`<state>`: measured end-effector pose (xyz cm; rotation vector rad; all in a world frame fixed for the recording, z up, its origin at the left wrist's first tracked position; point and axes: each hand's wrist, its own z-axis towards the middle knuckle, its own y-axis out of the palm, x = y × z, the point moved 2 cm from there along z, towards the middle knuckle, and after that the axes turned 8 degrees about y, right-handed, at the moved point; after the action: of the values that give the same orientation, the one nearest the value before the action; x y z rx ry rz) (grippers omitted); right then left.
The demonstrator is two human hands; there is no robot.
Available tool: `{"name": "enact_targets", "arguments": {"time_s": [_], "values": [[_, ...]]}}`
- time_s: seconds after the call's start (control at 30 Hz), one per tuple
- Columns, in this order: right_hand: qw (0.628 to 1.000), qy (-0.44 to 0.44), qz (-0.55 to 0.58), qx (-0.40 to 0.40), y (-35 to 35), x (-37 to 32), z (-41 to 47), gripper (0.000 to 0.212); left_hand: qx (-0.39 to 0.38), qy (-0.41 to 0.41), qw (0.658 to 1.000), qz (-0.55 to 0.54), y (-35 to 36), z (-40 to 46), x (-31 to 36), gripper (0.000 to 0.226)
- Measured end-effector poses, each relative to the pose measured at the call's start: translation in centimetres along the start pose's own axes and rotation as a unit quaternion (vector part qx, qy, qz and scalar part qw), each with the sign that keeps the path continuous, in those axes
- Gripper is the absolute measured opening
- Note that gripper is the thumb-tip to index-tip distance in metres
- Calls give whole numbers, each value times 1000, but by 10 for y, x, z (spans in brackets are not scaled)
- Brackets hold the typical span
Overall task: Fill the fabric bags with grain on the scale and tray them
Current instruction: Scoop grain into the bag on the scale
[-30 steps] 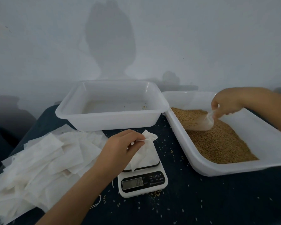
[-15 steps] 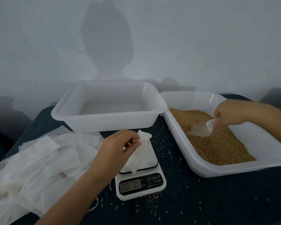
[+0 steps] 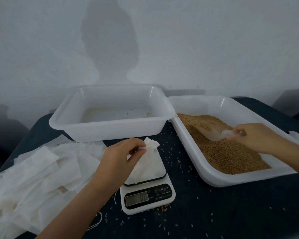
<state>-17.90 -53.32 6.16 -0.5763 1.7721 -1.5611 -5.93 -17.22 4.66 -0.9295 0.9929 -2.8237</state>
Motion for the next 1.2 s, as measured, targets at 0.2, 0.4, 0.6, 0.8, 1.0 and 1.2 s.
{"name": "enact_targets", "arguments": {"time_s": [0.2, 0.4, 0.6, 0.8, 1.0, 1.2], "values": [[999, -11, 35, -6, 0, 3, -9, 23, -8, 24, 999, 28, 7, 8, 2, 9], [995, -35, 91, 16, 5, 3, -16, 20, -7, 41, 999, 17, 9, 13, -3, 12], [986, -73, 147, 18, -11, -7, -33, 27, -3, 22, 999, 25, 5, 18, -7, 9], [965, -180, 188, -14, -53, -37, -51, 33, -73, 75, 994, 36, -11, 34, -13, 8], [945, -275, 163, -69, -51, -72, -57, 32, -119, 133, 979, 100, -20, 40, -18, 8], [930, -336, 110, -104, -38, -87, -55, 31, -172, 171, 964, 114, -23, 40, -15, 8]]}}
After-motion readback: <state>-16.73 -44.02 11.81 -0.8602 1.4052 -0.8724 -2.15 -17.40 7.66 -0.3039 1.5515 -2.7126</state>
